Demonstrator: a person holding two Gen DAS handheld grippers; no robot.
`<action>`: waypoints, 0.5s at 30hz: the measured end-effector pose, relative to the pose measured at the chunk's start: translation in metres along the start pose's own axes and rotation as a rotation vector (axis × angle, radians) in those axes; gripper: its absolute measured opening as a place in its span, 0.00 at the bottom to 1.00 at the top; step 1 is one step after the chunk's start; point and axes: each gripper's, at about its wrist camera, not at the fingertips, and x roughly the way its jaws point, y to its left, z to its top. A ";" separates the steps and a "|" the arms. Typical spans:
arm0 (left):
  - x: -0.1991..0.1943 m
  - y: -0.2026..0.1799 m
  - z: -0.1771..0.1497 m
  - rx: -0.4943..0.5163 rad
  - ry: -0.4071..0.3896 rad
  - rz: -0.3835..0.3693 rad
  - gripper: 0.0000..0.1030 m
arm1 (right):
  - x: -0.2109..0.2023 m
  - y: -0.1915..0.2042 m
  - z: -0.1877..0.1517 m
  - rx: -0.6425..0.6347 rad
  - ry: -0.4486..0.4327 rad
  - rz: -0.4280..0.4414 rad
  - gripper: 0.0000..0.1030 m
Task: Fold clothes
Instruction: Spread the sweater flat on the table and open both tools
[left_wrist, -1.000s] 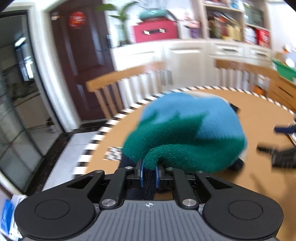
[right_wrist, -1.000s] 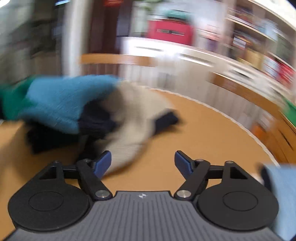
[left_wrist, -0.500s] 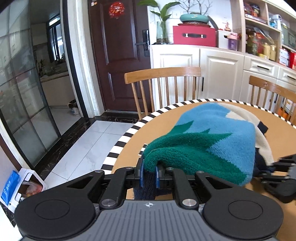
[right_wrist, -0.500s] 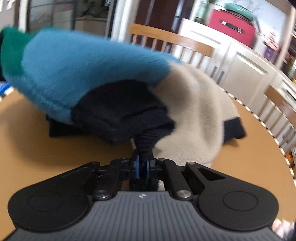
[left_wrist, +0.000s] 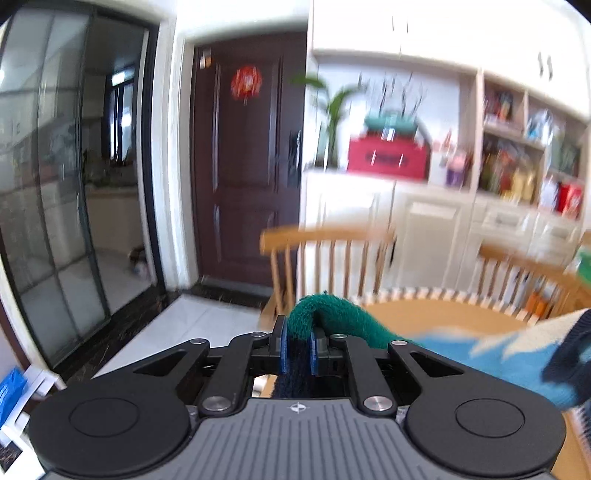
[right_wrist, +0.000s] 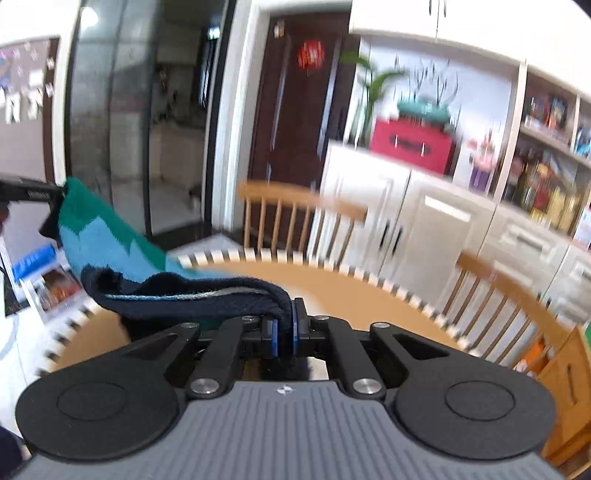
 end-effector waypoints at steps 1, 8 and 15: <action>-0.019 0.002 0.014 -0.002 -0.046 -0.016 0.11 | -0.021 -0.002 0.014 -0.005 -0.029 -0.004 0.06; -0.071 -0.026 0.119 0.099 -0.251 -0.109 0.12 | -0.092 -0.051 0.105 -0.026 -0.167 -0.125 0.07; 0.112 -0.092 0.087 0.244 0.164 -0.152 0.13 | 0.088 -0.135 0.049 0.182 0.168 -0.153 0.07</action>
